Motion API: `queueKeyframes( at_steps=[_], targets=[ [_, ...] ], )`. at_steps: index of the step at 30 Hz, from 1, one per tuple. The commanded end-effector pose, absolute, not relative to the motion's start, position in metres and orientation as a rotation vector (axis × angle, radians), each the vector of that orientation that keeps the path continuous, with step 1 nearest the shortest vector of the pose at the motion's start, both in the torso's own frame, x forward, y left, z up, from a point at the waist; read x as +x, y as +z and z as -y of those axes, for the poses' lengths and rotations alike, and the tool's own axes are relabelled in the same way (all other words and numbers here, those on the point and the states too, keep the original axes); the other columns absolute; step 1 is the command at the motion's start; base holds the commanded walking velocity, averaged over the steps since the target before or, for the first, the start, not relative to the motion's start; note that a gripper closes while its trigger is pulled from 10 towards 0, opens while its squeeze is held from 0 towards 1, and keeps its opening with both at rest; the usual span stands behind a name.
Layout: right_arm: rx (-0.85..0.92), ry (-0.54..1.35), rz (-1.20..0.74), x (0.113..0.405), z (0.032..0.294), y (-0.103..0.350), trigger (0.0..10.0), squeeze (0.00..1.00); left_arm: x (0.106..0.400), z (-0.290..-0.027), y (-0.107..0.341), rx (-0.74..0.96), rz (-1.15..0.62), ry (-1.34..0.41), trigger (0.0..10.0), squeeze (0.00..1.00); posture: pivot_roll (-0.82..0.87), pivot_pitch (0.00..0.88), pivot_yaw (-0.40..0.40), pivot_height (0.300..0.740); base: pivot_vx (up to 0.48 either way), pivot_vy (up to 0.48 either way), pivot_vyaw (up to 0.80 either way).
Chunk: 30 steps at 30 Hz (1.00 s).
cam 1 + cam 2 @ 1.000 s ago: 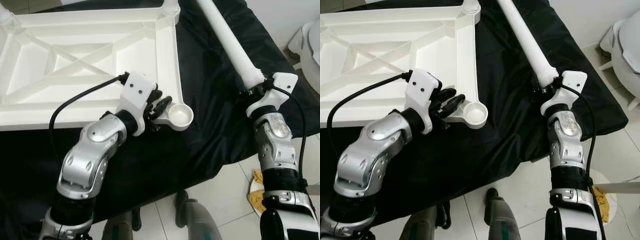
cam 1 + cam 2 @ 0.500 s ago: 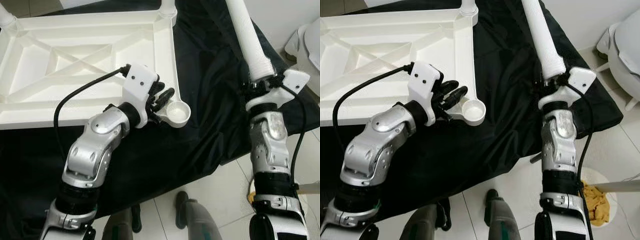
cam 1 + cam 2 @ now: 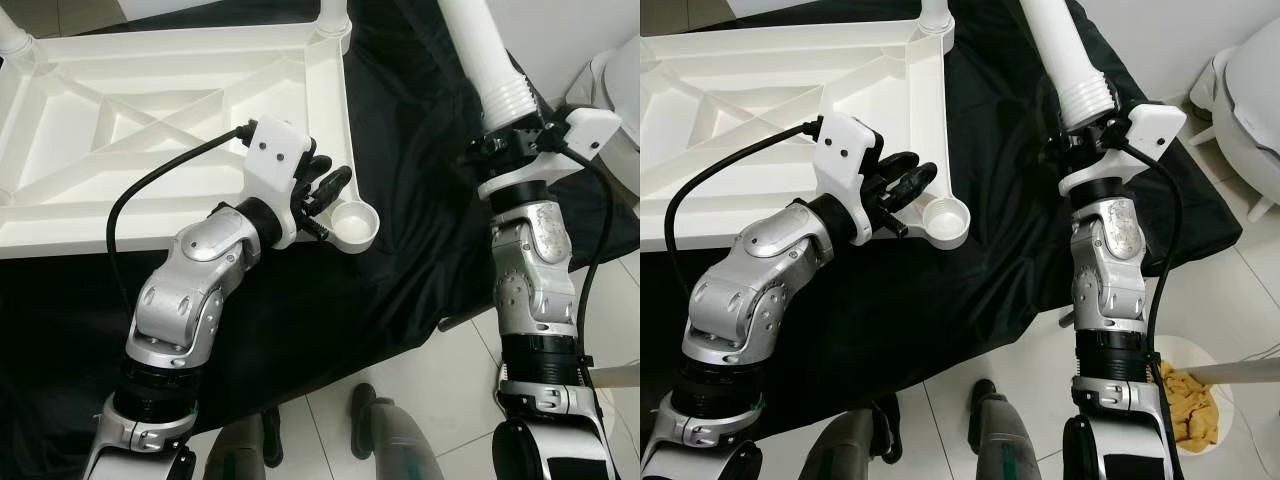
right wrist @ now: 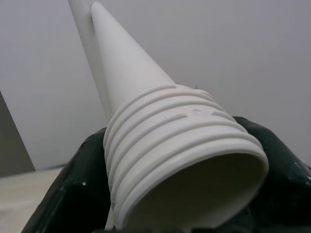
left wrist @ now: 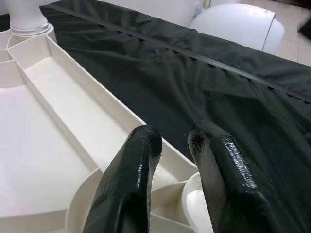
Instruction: Building children table
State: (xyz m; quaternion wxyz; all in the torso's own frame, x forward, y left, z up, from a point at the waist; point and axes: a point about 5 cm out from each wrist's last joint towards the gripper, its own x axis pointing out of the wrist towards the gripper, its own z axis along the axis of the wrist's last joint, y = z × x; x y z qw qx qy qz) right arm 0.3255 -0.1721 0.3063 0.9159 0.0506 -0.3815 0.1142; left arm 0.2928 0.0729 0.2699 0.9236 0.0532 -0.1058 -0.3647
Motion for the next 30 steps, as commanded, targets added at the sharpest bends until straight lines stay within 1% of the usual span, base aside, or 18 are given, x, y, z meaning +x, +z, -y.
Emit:
queueKeyframes(
  at_steps=[1,6,10,13,17,22,25,27,29,30],
  targets=[
    [0.095,0.270,0.861,0.319,0.167,0.322,10.0,0.00,0.292,-0.074,0.265,0.106,0.205,-0.757,10.0,0.00,-0.02,0.241,0.060,0.740,0.000,0.000,0.00],
    [0.111,0.286,1.029,0.311,0.166,0.369,10.0,0.00,0.292,-0.072,0.264,0.106,0.202,-0.763,10.0,0.00,-0.02,0.240,0.065,0.740,0.000,0.000,0.00],
    [0.104,0.334,1.083,0.305,0.159,0.383,10.0,0.00,0.292,-0.072,0.264,0.108,0.201,-0.763,10.0,0.00,-0.02,0.244,0.064,0.740,0.000,0.000,0.00],
    [0.085,0.377,1.083,0.303,0.152,0.383,10.0,0.00,0.293,-0.072,0.264,0.104,0.198,-0.760,10.0,0.00,-0.01,0.247,0.063,0.740,0.000,0.000,0.00],
    [0.051,0.443,1.027,0.304,0.143,0.371,10.0,0.00,0.293,-0.074,0.266,0.097,0.204,-0.749,10.0,0.00,-0.01,0.250,0.059,0.740,0.000,0.000,0.00],
    [0.006,0.569,0.853,0.306,0.132,0.331,10.0,0.00,0.299,-0.081,0.278,0.052,0.240,-0.713,10.0,0.00,-0.01,0.252,0.047,0.740,0.000,0.000,0.00],
    [0.010,0.576,0.816,0.306,0.131,0.322,10.0,0.00,0.301,-0.083,0.287,0.039,0.273,-0.709,10.0,0.00,-0.01,0.253,0.046,0.740,0.000,0.000,0.00],
    [0.015,0.588,0.778,0.305,0.131,0.313,10.0,0.00,0.302,-0.086,0.300,-0.043,0.307,-0.724,10.0,0.00,-0.01,0.250,0.044,0.740,0.000,0.000,0.00],
    [0.015,0.588,0.778,0.305,0.131,0.313,10.0,0.00,0.302,-0.086,0.300,-0.043,0.307,-0.724,10.0,0.00,-0.01,0.250,0.044,0.740,0.000,0.000,0.00],
    [0.016,0.593,0.764,0.304,0.131,0.310,10.0,0.00,0.303,-0.088,0.305,-0.081,0.322,-0.732,10.0,0.00,-0.01,0.250,0.044,0.740,0.000,0.000,0.00]
  ],
)
